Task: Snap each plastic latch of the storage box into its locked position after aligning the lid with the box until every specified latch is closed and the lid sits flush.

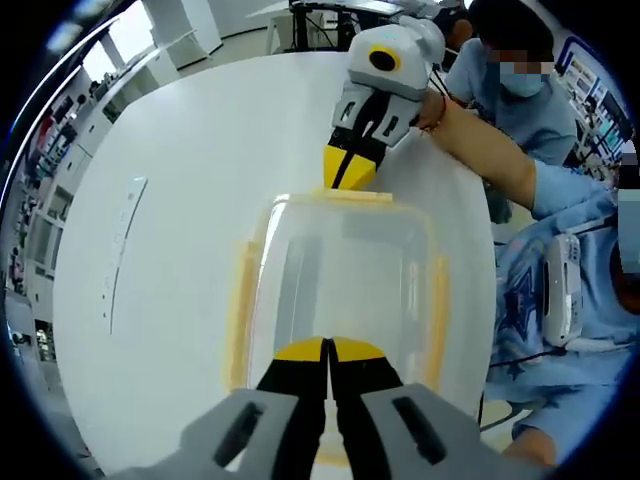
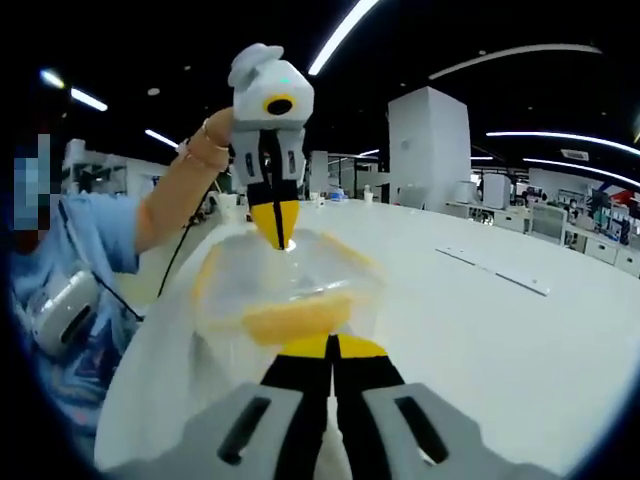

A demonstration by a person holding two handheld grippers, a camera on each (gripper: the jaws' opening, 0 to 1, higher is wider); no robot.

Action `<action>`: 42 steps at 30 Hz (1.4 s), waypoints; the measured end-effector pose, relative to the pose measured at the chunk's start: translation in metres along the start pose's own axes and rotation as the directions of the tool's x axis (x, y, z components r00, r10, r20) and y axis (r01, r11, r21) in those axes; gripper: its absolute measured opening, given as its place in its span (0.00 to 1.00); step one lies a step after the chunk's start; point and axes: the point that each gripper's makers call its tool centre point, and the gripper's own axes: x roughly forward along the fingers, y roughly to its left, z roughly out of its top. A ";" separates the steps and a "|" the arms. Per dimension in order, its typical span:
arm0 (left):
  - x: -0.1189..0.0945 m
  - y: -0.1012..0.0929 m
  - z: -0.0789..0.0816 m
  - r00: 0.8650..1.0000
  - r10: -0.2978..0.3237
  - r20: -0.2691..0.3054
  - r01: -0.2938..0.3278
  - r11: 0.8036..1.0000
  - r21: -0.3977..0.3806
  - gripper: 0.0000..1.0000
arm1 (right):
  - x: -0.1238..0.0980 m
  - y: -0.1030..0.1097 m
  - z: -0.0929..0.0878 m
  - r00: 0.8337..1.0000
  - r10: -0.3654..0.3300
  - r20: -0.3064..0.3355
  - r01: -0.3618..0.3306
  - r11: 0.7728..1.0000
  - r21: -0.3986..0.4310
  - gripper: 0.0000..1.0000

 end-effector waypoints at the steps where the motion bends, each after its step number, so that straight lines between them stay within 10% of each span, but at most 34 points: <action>1: 0.000 0.000 0.000 1.000 -0.001 -0.001 0.001 1.000 0.001 0.00 | 0.000 0.000 0.000 1.000 0.006 0.008 -0.006 1.000 0.009 0.00; 42: 0.004 0.002 0.004 1.000 0.005 -0.014 -0.005 1.000 -0.012 0.00 | 0.001 -0.001 0.001 0.997 0.025 0.067 -0.024 1.000 -0.013 0.00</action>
